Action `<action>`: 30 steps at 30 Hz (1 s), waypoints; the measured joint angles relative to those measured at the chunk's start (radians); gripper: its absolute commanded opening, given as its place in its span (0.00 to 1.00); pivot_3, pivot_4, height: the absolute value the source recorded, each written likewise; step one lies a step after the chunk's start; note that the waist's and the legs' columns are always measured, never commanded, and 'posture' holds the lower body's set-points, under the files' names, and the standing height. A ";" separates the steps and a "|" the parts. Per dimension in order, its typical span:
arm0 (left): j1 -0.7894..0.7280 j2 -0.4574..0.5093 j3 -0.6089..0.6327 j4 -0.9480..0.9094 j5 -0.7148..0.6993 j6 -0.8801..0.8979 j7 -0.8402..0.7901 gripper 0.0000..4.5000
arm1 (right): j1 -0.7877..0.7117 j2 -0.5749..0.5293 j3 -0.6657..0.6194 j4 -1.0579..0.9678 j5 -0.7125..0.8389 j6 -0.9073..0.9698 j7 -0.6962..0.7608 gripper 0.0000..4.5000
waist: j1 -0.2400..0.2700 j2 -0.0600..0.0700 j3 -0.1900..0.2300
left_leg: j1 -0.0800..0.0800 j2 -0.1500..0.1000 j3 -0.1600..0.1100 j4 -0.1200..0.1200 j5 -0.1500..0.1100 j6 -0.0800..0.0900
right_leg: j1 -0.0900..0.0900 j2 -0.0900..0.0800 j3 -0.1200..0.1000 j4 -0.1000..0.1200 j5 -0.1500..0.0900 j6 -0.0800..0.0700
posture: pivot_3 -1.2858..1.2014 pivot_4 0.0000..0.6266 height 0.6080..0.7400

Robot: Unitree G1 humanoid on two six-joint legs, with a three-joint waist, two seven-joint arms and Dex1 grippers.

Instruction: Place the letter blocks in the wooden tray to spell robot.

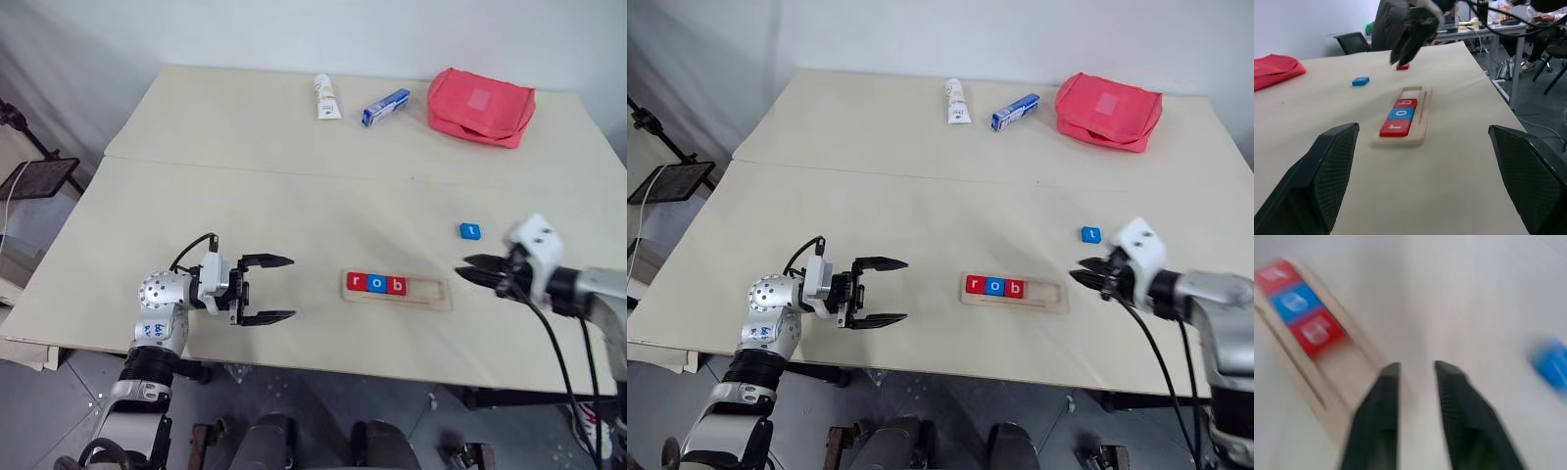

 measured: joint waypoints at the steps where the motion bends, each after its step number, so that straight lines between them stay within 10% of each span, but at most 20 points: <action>1: -0.003 -0.002 -0.001 0.008 0.000 0.000 -0.004 1.00 | 0.024 0.001 -0.033 -0.020 0.009 0.003 -0.017 0.59 | -0.002 0.000 0.000 | 0.001 0.000 0.001 0.000 0.000 0.000 | 0.000 0.000 0.000 0.000 0.000 0.000 | 0.52 0.24 1.00; 7: -0.035 -0.014 -0.003 0.042 0.000 -0.002 -0.026 1.00 | 0.176 0.053 -0.202 -0.112 0.069 0.027 -0.112 0.99 | -0.002 0.000 0.000 | 0.002 0.002 0.002 0.000 0.001 -0.001 | 0.000 0.001 0.001 0.000 0.000 0.000 | 0.52 0.24 1.00; 30: -0.049 -0.032 -0.003 0.058 0.000 -0.007 -0.035 1.00 | 0.331 0.180 -0.378 -0.044 0.142 -0.005 -0.341 0.99 | -0.002 0.000 0.000 | 0.003 0.001 0.003 -0.001 0.000 0.000 | 0.001 0.001 0.003 -0.001 0.000 0.000 | 0.52 0.24 1.00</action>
